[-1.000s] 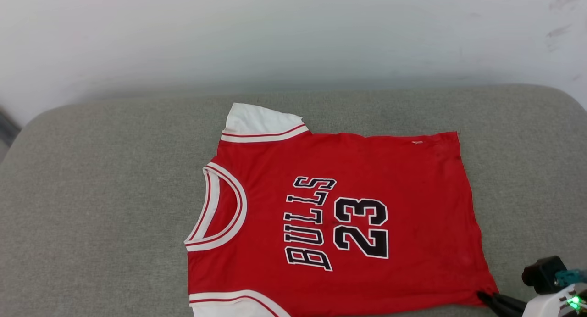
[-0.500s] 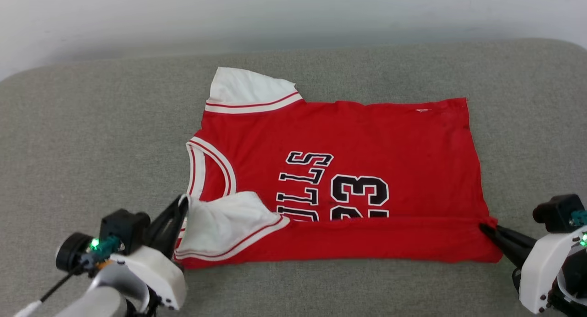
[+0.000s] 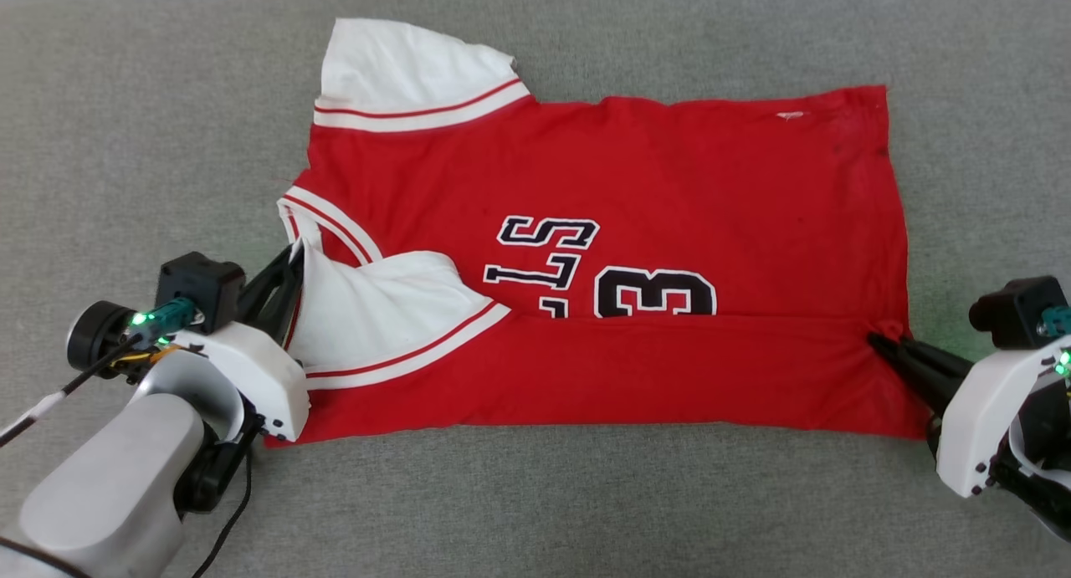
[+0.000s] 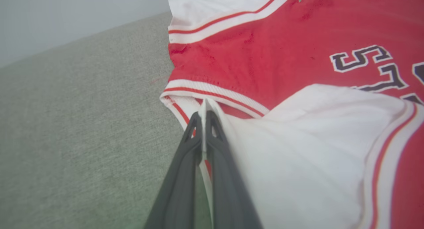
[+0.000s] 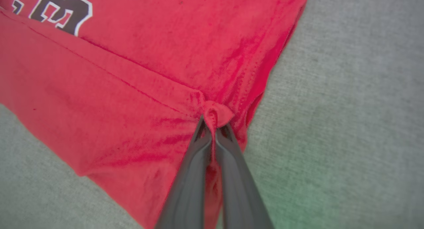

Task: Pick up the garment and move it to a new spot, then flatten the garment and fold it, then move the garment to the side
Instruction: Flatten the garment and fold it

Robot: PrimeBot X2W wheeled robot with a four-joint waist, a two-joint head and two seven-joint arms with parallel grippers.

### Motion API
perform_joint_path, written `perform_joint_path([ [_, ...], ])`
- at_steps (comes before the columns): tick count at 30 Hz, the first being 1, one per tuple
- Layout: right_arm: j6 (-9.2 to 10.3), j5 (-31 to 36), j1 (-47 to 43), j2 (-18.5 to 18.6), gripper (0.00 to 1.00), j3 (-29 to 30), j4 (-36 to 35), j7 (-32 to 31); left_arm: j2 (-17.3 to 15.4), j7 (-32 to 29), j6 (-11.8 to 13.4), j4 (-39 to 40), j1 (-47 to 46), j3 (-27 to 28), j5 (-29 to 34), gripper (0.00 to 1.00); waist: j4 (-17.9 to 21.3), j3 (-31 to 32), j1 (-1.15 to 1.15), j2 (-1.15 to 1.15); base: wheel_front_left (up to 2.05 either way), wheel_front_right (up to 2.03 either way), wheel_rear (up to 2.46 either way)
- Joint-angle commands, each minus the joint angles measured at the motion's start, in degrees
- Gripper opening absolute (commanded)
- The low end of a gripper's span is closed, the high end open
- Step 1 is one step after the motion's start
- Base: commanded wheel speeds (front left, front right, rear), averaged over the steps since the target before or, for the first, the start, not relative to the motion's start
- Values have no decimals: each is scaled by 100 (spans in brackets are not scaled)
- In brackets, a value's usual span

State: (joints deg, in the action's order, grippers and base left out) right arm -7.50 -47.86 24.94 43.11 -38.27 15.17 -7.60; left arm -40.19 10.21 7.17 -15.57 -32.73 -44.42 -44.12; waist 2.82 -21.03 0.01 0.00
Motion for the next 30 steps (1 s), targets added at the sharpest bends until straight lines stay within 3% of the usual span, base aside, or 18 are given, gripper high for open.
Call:
perform_joint_path([
  [1,3,27,57,-62,0,-39,84,-70,51,-33,-82,-158,-118,-60,44,0,20,-162,-1,0,0,0,0],
  [9,5,160,148,-211,0,-61,182,-9,406,-3,-522,-1156,-276,-273,-23,0,-9,-93,-1,0,0,0,0],
  [10,4,155,145,-222,0,-41,168,-7,426,23,-559,-1233,-272,-270,-49,21,-15,-44,-1,0,0,0,0],
  [11,3,166,131,-224,24,-28,146,2,428,25,-568,-1297,-274,-280,-33,85,-24,13,-1,0,0,0,0],
  [12,3,177,113,-221,93,-2,124,20,419,70,-560,-1340,-309,-265,-5,100,-35,74,-1,0,0,0,0],
  [13,3,187,97,-228,100,50,112,46,406,101,-564,-1365,-332,-258,6,100,-46,140,-1,0,0,0,0],
  [16,3,212,6,-246,100,163,17,89,306,135,-585,-1333,-431,-223,49,100,-103,363,-1,0,0,0,0],
  [21,3,300,-195,-281,100,345,-135,41,-39,-307,-629,-908,-650,-205,29,100,-199,608,-1,0,0,0,0],
  [24,3,347,-238,-300,100,471,-245,-21,-291,-981,-725,-486,-844,-218,-142,100,-253,637,-1,0,0,0,0],
  [30,3,480,-292,-365,100,689,-416,-181,-700,-2963,-929,329,-1161,-432,-713,100,-324,618,-1,0,0,0,0],
])
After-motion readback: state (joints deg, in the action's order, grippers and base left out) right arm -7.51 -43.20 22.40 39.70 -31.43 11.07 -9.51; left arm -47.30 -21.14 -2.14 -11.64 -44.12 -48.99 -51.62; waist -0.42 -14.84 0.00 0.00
